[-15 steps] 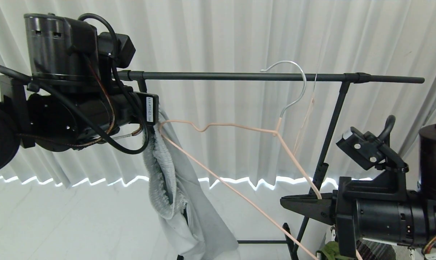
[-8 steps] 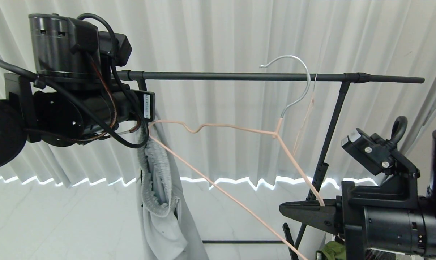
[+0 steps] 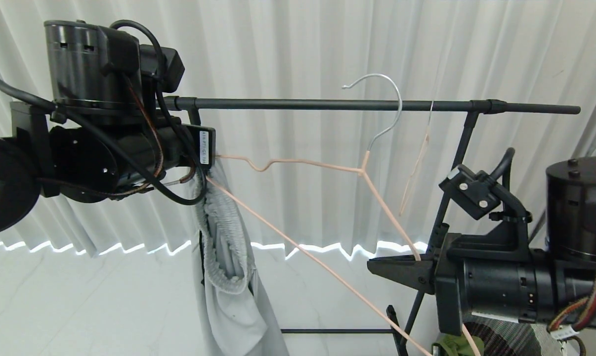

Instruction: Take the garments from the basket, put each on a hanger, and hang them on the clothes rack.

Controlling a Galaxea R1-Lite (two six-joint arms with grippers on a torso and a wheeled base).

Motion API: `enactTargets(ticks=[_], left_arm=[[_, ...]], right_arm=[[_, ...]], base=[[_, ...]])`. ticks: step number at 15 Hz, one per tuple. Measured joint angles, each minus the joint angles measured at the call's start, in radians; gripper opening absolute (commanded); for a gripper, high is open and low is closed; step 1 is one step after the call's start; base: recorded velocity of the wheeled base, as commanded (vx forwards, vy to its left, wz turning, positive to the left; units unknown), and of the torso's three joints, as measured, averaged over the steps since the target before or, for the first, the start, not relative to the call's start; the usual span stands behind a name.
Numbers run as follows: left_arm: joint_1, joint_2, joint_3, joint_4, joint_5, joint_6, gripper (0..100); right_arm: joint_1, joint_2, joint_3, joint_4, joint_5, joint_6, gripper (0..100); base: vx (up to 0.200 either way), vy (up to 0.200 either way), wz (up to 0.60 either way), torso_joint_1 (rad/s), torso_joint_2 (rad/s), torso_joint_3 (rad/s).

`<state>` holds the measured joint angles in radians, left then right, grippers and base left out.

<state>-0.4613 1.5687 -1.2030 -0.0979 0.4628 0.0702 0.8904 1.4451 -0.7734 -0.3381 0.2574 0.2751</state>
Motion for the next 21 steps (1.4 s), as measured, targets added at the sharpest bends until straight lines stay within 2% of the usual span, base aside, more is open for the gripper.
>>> enactTargets(ticks=[2, 4, 6, 11, 18, 21], left_arm=[[-0.004, -0.003, 0.002, 0.0, 0.0, 0.0, 0], [-0.006, -0.005, 0.002, 0.0, 0.002, 0.0, 0], [-0.01, -0.005, 0.002, -0.001, 0.028, 0.0, 0], [-0.011, 0.029, -0.012, 0.001, 0.084, -0.001, 0], [-0.011, 0.082, -0.075, 0.0, 0.088, -0.003, 0], [-0.01, 0.089, -0.098, 0.0, 0.127, -0.003, 0]], right_arm=[[-0.008, 0.032, -0.043, 0.0, -0.011, 0.026, 0], [-0.016, 0.066, -0.085, 0.003, -0.053, 0.041, 0], [-0.02, 0.101, -0.118, 0.003, -0.076, 0.047, 0], [0.042, 0.122, -0.126, 0.003, -0.073, 0.05, 0], [0.131, 0.149, -0.131, -0.002, -0.081, 0.149, 0], [0.116, 0.159, -0.148, -0.001, -0.148, 0.19, 0]], base=[[0.0, 0.0, 0.0, 0.0, 0.0, 0.0], [0.0, 0.0, 0.0, 0.0, 0.0, 0.0], [0.0, 0.0, 0.0, 0.0, 0.0, 0.0], [0.0, 0.0, 0.0, 0.0, 0.0, 0.0], [0.0, 0.0, 0.0, 0.0, 0.0, 0.0], [0.0, 0.0, 0.0, 0.0, 0.0, 0.0]])
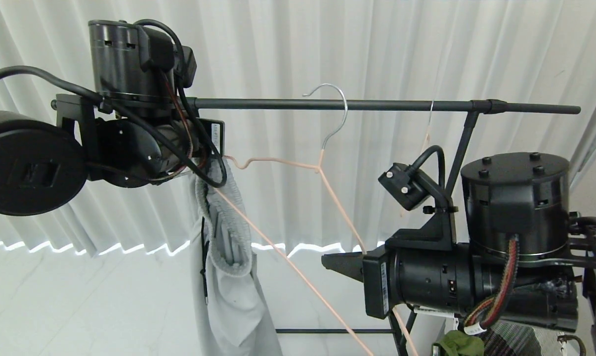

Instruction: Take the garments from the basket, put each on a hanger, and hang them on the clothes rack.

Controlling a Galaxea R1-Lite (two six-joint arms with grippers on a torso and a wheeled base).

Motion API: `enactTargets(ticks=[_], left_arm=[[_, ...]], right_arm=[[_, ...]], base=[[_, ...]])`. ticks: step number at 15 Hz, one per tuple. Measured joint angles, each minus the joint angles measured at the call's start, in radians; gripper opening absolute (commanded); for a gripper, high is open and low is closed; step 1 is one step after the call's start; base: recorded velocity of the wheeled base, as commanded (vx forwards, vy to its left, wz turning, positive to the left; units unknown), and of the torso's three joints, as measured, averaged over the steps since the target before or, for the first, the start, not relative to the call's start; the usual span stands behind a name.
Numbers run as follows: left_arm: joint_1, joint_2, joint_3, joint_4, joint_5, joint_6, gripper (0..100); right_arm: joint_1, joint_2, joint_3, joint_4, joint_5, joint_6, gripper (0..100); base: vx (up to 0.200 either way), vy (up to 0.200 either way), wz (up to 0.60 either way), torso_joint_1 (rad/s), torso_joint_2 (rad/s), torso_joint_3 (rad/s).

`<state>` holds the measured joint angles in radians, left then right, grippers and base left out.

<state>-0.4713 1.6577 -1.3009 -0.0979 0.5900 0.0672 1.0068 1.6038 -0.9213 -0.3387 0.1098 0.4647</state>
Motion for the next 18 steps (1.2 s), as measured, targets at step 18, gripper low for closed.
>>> enactTargets(ticks=[18], left_arm=[[-0.221, -0.04, -0.019, 0.0, -0.128, -0.068, 0]], right_arm=[[-0.028, 0.121, -0.086, -0.03, -0.013, -0.129, 0]], base=[[0.0, 0.0, 0.0, 0.0, 0.0, 0.0]])
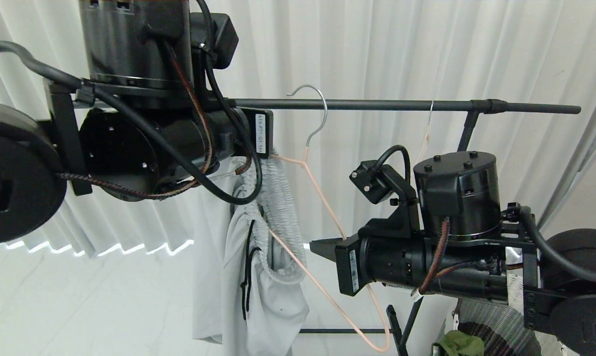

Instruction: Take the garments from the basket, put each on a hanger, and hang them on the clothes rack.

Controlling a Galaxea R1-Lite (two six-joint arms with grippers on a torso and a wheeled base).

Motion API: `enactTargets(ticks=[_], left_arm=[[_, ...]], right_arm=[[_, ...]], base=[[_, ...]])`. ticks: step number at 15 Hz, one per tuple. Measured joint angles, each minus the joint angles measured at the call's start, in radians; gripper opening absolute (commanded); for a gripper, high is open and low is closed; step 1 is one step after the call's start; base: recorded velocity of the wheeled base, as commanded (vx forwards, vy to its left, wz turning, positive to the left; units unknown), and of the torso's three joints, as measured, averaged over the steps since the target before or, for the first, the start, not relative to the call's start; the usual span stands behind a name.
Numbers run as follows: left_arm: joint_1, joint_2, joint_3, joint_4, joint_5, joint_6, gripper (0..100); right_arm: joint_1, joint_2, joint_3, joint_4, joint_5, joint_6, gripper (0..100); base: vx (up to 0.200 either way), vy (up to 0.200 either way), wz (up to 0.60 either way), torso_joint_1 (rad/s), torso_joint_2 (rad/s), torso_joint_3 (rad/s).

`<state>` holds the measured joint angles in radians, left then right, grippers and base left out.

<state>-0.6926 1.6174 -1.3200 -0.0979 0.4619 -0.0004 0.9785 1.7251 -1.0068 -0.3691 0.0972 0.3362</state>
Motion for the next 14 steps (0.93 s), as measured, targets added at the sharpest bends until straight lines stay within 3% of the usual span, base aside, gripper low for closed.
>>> enactTargets(ticks=[6, 11, 14], left_arm=[[-0.099, -0.023, 0.011, 0.0, -0.002, -0.032, 0], [-0.118, -0.073, 0.07, -0.001, -0.004, -0.026, 0], [-0.136, -0.086, 0.093, -0.082, -0.004, -0.011, 0]], right_arm=[[-0.001, 0.02, 0.0, -0.023, -0.014, 0.001, 0], [-0.061, -0.009, 0.0, -0.031, -0.027, -0.003, 0], [-0.076, -0.036, 0.022, -0.084, -0.025, -0.073, 0]], base=[[0.0, 0.0, 0.0, 0.0, 0.0, 0.0], [0.0, 0.0, 0.0, 0.0, 0.0, 0.0], [0.0, 0.0, 0.0, 0.0, 0.0, 0.0]])
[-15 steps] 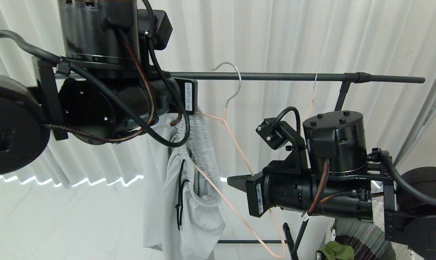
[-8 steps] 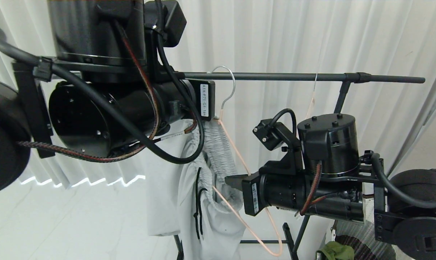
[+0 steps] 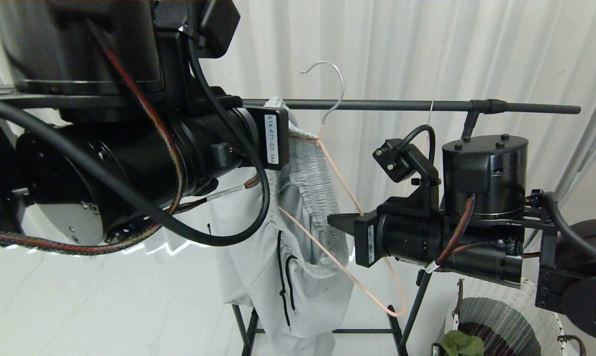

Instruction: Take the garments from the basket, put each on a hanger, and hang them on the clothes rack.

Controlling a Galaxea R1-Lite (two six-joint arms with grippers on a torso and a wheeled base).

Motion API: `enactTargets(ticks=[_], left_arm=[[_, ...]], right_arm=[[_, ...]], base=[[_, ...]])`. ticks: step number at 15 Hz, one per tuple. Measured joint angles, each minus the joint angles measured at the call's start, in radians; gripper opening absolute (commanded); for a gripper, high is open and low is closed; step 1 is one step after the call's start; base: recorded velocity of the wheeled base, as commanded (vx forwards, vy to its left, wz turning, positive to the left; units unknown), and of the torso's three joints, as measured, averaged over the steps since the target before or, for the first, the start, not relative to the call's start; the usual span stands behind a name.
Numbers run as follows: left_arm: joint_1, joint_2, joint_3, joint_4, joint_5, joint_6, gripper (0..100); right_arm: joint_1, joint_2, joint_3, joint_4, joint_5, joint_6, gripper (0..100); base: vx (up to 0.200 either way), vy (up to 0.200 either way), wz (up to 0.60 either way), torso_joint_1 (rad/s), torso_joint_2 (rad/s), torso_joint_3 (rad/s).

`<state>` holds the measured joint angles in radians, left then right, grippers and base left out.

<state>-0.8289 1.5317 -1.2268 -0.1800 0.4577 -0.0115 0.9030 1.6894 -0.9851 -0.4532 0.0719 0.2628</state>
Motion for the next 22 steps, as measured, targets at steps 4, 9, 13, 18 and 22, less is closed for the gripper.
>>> enactTargets(ticks=[4, 9, 13, 18, 22], left_arm=[[-0.011, -0.006, 0.067, -0.048, 0.0, 0.064, 0], [-0.023, -0.017, 0.085, -0.052, -0.05, 0.068, 100], [-0.025, -0.021, 0.096, -0.053, -0.056, 0.068, 100], [-0.018, -0.06, 0.177, -0.114, -0.056, 0.122, 100], [0.123, -0.094, 0.292, -0.311, -0.114, 0.386, 100]], right_arm=[[-0.005, -0.018, 0.042, -0.111, 0.004, -0.034, 0], [-0.007, -0.034, 0.097, -0.204, 0.015, -0.086, 0], [-0.016, -0.038, 0.118, -0.307, 0.017, -0.099, 0], [-0.07, -0.044, 0.158, -0.38, 0.022, -0.122, 0], [-0.132, -0.08, 0.216, -0.379, 0.105, -0.179, 0]], base=[[0.0, 0.0, 0.0, 0.0, 0.0, 0.0], [0.0, 0.0, 0.0, 0.0, 0.0, 0.0], [0.0, 0.0, 0.0, 0.0, 0.0, 0.0], [0.0, 0.0, 0.0, 0.0, 0.0, 0.0], [0.0, 0.0, 0.0, 0.0, 0.0, 0.0]])
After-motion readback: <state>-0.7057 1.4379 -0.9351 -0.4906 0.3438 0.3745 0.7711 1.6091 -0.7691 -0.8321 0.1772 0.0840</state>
